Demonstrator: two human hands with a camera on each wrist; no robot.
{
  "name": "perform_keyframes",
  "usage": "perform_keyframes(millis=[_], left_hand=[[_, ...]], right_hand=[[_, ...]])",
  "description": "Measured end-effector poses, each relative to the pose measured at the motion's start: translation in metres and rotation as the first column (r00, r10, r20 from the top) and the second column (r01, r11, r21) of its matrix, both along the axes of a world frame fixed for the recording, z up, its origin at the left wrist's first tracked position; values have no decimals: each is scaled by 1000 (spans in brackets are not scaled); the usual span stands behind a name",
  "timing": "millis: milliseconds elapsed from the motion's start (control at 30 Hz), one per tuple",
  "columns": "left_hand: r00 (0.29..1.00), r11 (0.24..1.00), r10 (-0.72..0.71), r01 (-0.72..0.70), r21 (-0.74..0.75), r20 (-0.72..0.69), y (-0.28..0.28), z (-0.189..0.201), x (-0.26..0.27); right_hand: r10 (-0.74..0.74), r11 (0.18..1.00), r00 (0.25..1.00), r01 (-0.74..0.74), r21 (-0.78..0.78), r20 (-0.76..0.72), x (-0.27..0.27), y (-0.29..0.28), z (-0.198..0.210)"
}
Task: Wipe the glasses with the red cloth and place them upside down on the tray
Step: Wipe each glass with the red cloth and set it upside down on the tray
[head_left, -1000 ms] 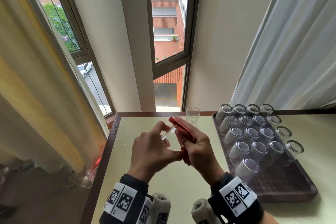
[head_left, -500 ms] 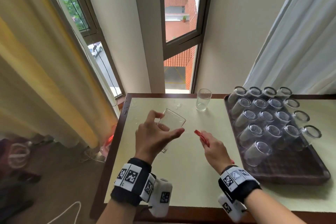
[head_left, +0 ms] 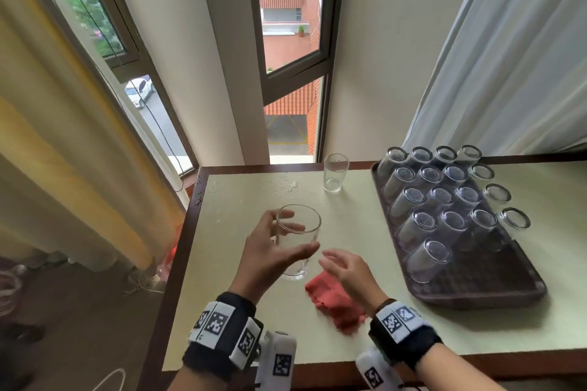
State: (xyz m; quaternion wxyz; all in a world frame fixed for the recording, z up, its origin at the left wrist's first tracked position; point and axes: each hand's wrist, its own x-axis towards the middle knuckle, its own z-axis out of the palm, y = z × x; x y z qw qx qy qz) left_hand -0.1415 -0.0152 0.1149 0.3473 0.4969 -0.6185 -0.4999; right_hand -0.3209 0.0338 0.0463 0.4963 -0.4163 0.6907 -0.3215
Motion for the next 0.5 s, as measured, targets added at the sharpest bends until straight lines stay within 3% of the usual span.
perform_keyframes(millis=[67, 133, 200, 300, 400, 500], left_hand=[[998, 1000, -19, 19, 3, -58, 2, 3, -11], [990, 998, -59, 60, 4, -124, 4, 8, -25], [972, 994, -108, 113, 12, -209, 5, 12, -37], [946, 981, -180, 191, 14, -268, 5, 13, -54], [936, 961, -268, 276, 4, -230, 4, 7, -66], [919, 930, -365, 368, -6, -150, 3, 2, -71]], right_hand=[[-96, 995, 916, 82, 53, 389, -6, 0, 28], [-118, 991, 742, 45, 127, 660, -14, 1, 49], [-88, 993, 610, -9, 118, 788, -28, 3, 54], [-50, 999, 475, 38, 36, 879, -48, 11, 56], [-86, 988, 468, 153, 15, 880, -66, 24, 59], [-110, 974, 569, 223, -25, 815, -88, 35, 68]])
